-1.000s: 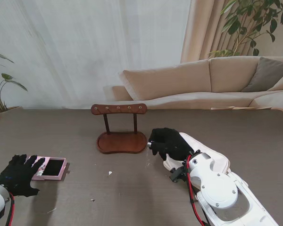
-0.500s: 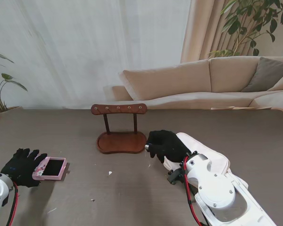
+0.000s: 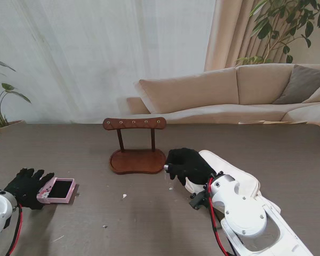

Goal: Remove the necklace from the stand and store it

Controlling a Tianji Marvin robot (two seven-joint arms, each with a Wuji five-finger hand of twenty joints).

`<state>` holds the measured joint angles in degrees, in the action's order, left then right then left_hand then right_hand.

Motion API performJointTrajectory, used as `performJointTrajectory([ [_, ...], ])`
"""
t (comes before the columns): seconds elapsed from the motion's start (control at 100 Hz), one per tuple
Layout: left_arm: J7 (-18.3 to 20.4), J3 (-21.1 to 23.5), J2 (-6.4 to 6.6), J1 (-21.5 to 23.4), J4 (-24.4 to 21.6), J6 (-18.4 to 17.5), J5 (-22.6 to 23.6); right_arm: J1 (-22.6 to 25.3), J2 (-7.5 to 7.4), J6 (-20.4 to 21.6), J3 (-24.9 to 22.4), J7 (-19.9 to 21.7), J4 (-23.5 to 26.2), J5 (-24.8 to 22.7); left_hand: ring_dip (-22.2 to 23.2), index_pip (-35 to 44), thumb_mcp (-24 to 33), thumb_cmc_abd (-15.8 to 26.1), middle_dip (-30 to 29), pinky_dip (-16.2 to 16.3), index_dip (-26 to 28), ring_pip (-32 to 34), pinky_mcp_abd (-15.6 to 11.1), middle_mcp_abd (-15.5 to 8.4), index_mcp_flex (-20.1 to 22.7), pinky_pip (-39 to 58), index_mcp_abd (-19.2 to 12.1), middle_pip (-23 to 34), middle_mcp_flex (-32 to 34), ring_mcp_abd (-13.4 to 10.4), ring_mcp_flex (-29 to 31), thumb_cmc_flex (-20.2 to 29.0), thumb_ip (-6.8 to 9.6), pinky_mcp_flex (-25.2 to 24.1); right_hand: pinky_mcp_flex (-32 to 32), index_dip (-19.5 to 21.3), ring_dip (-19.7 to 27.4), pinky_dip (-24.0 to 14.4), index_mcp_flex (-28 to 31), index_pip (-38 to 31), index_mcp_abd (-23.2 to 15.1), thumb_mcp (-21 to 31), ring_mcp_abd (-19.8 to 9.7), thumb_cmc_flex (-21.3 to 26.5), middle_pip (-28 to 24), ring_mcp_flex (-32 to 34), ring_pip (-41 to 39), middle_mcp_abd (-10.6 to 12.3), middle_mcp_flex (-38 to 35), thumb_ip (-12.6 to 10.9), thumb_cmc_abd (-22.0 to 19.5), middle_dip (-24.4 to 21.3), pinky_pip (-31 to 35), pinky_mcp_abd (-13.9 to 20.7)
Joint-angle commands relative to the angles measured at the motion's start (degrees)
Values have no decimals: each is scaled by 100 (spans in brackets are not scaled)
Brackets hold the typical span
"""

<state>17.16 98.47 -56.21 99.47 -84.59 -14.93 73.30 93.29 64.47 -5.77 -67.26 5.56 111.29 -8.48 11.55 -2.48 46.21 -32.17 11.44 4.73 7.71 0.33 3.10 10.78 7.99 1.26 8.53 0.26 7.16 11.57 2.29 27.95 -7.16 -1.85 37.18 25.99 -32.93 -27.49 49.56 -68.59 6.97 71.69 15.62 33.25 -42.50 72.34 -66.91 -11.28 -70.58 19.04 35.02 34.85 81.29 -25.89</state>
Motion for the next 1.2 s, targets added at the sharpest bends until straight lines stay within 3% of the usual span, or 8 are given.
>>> performJointTrajectory([
  [0.0,103,-57,9,-66,101,-7,-7,48,-4,-36,4,93,31,9,-114,34,60,-200,-70,-140,-75,-66,-149,72,-43,-211,-66,-81,-180,120,-169,98,-115,2,1182,93,-66,62,147,-9,-111,252,-46,-7,76,210,-136,26,-239,104,139,62,342,-64],
  [0.21,-15,-241,24,-218,307,3,-48,57,-12,-61,-12,132,35,19,220,123,27,-161,72,-104,-113,91,-121,64,-23,-187,-32,23,-124,91,-136,105,-108,3,1182,91,-65,59,148,-6,-111,256,-46,-12,76,209,-137,27,-242,105,137,61,342,-65],
  [0.38,37,-177,26,-157,176,-101,25,52,-8,-71,-19,126,30,37,903,310,4,-128,144,74,603,244,-110,80,-52,-160,5,119,-82,97,-146,112,-103,-3,1178,92,-63,59,153,-7,-108,253,-59,-13,78,211,-137,17,-240,106,143,61,341,-66],
  [0.66,314,-59,34,-129,-22,-260,23,41,-1,-122,9,136,-10,118,1317,439,-58,-70,167,228,1508,318,-107,104,-108,-144,58,161,-72,111,-147,139,-87,-5,1162,90,-63,57,148,-1,-104,240,-17,-1,77,209,-142,13,-231,101,132,62,335,-69],
  [0.7,302,-57,38,-141,-17,-274,58,41,-2,-133,8,143,-10,131,1343,254,-83,-43,155,235,1394,301,-109,111,-71,-157,75,132,-74,109,-144,147,-83,-4,1150,91,-62,57,148,-1,-104,240,-36,3,78,210,-143,7,-229,99,130,62,333,-76],
  [0.82,159,-87,35,-212,73,-246,44,32,-7,-141,7,171,-16,139,1171,40,-203,34,137,181,146,213,-109,147,-30,-175,141,32,-119,131,-133,182,-62,-3,1145,89,-62,51,145,3,-97,232,-41,3,73,211,-146,13,-232,98,126,63,344,-63],
  [1.02,-108,-87,44,-262,159,-332,147,-17,-5,-189,50,189,-47,163,1126,16,-230,58,154,164,-98,218,-93,205,-38,-175,214,5,-152,184,-142,128,-65,-7,1145,92,-62,49,148,2,-104,234,-29,4,75,209,-151,11,-230,97,126,62,349,-63],
  [1.19,43,-37,63,-307,152,-380,204,-34,-9,-207,81,227,-62,210,856,-15,-259,76,65,70,-517,112,-108,227,-32,-202,222,-73,-179,213,-147,150,-61,-7,1140,93,-61,48,145,5,-102,231,-43,-4,73,211,-156,15,-231,98,128,63,349,-64],
])
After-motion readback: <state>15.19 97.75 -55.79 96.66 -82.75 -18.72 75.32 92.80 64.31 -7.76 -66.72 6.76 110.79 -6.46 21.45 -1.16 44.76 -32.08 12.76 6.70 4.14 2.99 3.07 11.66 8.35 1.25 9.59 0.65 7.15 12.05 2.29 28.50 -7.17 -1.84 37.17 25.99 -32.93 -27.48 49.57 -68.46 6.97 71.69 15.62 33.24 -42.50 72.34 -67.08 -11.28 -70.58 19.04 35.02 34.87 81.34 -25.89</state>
